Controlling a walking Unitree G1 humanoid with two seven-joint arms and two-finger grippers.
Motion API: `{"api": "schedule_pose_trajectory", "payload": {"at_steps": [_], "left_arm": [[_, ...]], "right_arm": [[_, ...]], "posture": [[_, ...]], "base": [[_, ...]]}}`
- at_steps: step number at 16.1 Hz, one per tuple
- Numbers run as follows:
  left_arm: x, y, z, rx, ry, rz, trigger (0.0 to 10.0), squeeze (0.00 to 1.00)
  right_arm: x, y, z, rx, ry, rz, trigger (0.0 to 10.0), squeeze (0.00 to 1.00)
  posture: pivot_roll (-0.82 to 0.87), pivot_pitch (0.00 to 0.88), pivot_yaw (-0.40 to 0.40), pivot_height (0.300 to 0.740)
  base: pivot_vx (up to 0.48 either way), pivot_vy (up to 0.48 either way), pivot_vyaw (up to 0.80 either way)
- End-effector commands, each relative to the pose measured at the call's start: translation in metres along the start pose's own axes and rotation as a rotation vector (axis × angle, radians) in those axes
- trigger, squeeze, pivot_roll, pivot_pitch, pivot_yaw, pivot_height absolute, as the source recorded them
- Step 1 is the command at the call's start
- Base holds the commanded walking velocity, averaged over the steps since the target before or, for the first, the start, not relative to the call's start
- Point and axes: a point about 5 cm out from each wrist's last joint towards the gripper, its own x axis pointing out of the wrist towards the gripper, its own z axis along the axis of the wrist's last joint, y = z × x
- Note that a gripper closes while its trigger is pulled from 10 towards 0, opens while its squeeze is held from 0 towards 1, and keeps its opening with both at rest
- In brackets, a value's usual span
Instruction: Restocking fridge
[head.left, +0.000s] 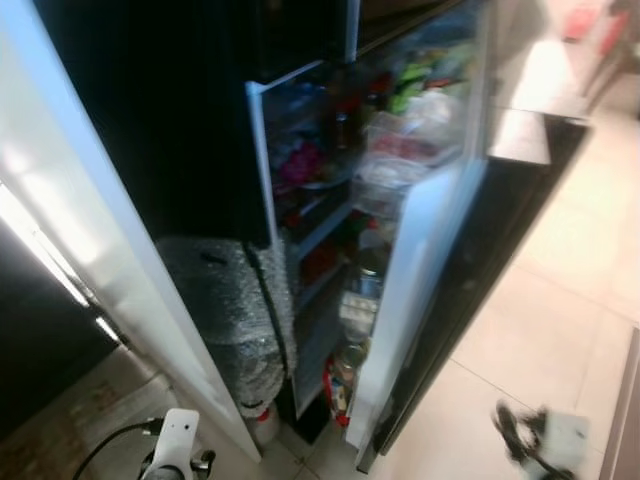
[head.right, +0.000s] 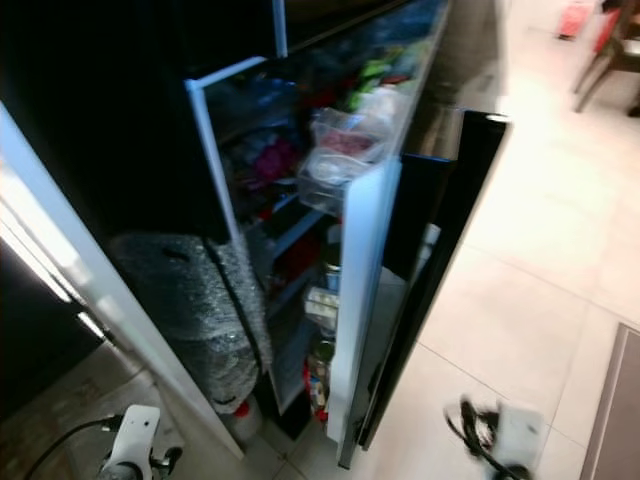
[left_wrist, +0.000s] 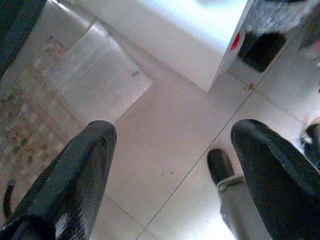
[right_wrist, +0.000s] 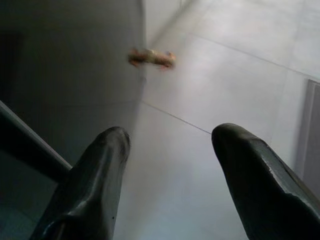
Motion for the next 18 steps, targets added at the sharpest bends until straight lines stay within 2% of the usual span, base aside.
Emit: {"api": "schedule_pose_trajectory", "payload": {"at_steps": [1,2,3,4,7,8,10,12,14,16,18], "left_arm": [[-0.001,-0.001,-0.004,0.008,0.013,-0.008,10.0,0.00],[-0.001,0.000,-0.005,0.009,0.015,-0.007,10.0,0.00],[-0.001,0.000,-0.005,0.009,0.015,-0.007,10.0,0.00],[-0.001,0.000,-0.005,0.008,0.015,-0.007,10.0,0.00],[-0.001,0.000,-0.005,0.008,0.012,-0.009,10.0,0.00],[-0.001,0.000,-0.004,0.009,0.012,-0.010,10.0,0.00],[-0.001,0.000,-0.004,0.010,0.013,-0.012,10.0,0.00],[-0.001,0.000,-0.004,0.010,0.012,-0.011,10.0,0.00],[-0.001,0.001,-0.004,0.014,0.011,-0.008,10.0,0.00],[-0.001,0.003,-0.004,0.015,0.009,-0.005,10.0,0.00],[-0.001,0.004,-0.003,0.017,0.005,-0.001,10.0,0.00]], "right_arm": [[0.003,0.001,0.004,-0.002,-0.001,0.005,10.0,0.00],[0.005,-0.001,0.004,-0.023,0.009,-0.034,10.0,0.00],[0.006,-0.003,0.005,0.004,0.005,-0.054,10.0,0.00],[0.006,-0.001,0.006,0.018,-0.006,-0.029,10.0,0.00],[0.002,0.006,0.015,0.068,-0.044,0.162,10.0,0.00],[0.001,0.010,0.017,0.094,-0.038,0.259,10.0,0.00],[-0.005,0.020,0.015,0.047,0.005,0.422,10.0,0.00],[-0.008,0.022,0.021,0.071,0.006,0.491,10.0,0.00],[-0.009,0.028,0.026,0.052,0.003,0.568,10.0,0.00],[-0.007,0.030,0.035,0.051,-0.023,0.580,10.0,0.00],[-0.002,0.040,0.048,0.025,-0.047,0.646,10.0,0.00]], "posture": [[-0.17,0.032,0.005,0.740],[-0.17,0.032,0.004,0.740],[-0.17,0.032,0.004,0.740],[-0.17,0.032,0.004,0.740],[-0.17,0.034,0.005,0.740],[-0.17,0.034,0.005,0.740],[-0.17,0.033,0.006,0.740],[-0.17,0.033,0.006,0.740],[-0.17,0.031,0.009,0.740],[-0.16,0.030,0.011,0.740],[-0.16,0.028,0.013,0.740]], "base": [[0.000,0.000,0.00],[0.000,0.000,0.00],[0.000,0.000,0.00],[0.000,0.000,0.00],[0.000,0.000,0.00],[0.000,0.000,0.00],[0.000,0.000,0.00],[0.000,0.000,0.00],[0.000,0.000,0.00],[0.000,0.000,0.00],[0.000,0.000,0.00]]}}
